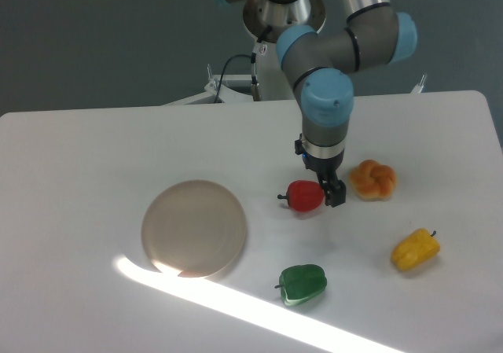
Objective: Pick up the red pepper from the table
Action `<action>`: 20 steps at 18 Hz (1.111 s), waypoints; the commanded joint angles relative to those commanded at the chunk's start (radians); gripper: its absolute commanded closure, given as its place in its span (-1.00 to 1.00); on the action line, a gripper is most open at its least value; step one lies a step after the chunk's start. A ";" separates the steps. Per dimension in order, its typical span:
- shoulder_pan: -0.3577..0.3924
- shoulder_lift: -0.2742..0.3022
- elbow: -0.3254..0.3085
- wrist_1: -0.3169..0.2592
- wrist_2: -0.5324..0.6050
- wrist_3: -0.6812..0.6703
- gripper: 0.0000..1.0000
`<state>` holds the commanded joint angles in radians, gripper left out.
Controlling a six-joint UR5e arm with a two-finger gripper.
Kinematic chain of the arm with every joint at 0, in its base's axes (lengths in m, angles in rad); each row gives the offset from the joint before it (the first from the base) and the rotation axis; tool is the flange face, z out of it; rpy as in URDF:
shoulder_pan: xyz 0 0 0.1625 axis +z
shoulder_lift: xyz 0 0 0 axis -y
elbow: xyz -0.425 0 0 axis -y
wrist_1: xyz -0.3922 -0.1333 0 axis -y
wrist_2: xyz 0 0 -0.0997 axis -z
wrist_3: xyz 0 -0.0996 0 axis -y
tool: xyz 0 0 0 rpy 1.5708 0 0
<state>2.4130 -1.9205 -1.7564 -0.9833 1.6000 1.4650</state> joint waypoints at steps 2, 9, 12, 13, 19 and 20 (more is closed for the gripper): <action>-0.002 -0.002 -0.014 0.006 0.000 -0.009 -1.00; -0.017 -0.023 -0.041 0.021 -0.002 -0.069 -1.00; -0.017 -0.031 -0.026 0.028 -0.005 -0.069 -1.00; -0.017 -0.037 -0.023 0.028 -0.005 -0.069 -1.00; -0.018 -0.051 -0.035 0.048 -0.003 -0.071 -1.00; -0.018 -0.052 -0.032 0.049 -0.003 -0.071 -1.00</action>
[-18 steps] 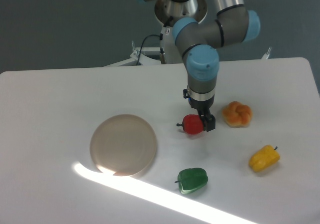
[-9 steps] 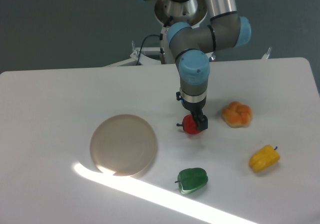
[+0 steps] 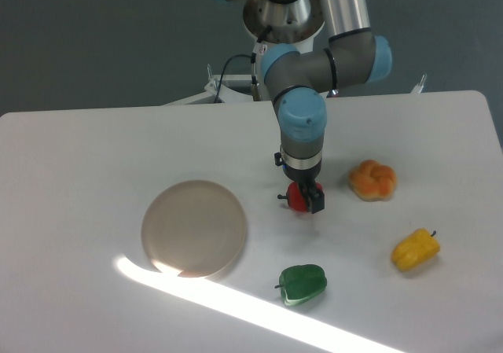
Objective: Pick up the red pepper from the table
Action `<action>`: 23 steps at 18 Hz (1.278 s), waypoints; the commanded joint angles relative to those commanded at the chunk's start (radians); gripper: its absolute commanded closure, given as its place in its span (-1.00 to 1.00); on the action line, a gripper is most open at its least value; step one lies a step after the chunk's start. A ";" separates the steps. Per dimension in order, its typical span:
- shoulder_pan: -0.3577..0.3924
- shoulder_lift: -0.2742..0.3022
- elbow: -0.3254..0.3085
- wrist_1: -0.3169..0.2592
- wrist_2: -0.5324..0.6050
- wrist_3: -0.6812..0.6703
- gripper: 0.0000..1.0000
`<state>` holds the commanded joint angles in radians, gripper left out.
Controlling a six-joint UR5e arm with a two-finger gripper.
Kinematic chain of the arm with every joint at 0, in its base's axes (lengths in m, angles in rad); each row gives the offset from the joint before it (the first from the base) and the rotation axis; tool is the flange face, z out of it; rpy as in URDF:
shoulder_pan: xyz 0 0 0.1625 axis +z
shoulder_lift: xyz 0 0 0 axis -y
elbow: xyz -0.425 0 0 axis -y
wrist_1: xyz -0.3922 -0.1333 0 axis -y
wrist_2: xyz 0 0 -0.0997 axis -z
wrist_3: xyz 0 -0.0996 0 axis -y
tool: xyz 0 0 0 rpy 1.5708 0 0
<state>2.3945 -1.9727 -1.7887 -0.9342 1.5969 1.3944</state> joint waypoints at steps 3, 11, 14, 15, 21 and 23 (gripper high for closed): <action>0.000 -0.006 0.008 0.000 -0.002 0.002 -1.00; 0.009 -0.008 0.037 -0.003 -0.002 0.018 0.28; 0.011 -0.006 0.060 -0.005 -0.002 0.018 0.30; 0.011 -0.006 0.072 -0.006 -0.002 0.018 0.30; 0.017 -0.011 0.282 -0.112 0.000 0.020 0.30; 0.017 -0.025 0.356 -0.147 -0.003 0.028 0.30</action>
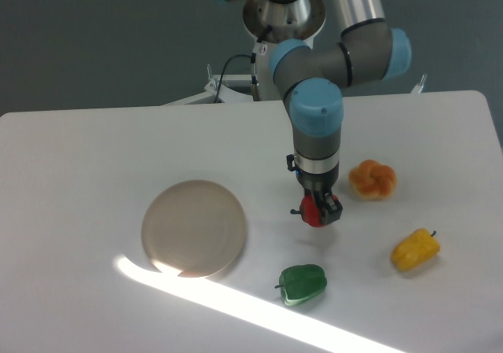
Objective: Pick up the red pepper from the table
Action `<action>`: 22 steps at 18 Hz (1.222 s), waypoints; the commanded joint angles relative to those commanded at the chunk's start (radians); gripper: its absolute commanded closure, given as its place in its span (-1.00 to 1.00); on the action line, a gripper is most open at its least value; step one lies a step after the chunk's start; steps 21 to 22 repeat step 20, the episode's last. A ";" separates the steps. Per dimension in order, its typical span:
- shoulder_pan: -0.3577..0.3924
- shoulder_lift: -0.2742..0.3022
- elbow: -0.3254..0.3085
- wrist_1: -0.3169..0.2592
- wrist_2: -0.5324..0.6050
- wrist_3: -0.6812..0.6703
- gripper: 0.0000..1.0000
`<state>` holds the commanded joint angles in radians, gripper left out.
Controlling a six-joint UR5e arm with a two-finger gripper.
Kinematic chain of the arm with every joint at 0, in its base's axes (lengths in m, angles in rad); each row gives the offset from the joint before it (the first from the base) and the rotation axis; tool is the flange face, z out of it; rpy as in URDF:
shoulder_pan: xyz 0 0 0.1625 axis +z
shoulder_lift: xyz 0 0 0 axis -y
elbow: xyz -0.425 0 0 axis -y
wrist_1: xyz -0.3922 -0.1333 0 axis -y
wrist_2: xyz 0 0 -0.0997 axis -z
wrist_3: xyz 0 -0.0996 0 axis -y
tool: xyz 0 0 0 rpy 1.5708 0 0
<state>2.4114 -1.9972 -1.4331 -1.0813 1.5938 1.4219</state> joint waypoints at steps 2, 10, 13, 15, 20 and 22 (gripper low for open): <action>-0.002 -0.021 0.061 -0.019 -0.002 0.006 0.30; 0.014 -0.097 0.200 -0.019 -0.008 0.058 0.30; 0.015 -0.103 0.210 -0.019 -0.012 0.058 0.30; 0.015 -0.106 0.215 -0.019 -0.012 0.058 0.30; 0.014 -0.109 0.221 -0.017 -0.025 0.058 0.30; 0.014 -0.109 0.221 -0.017 -0.025 0.058 0.30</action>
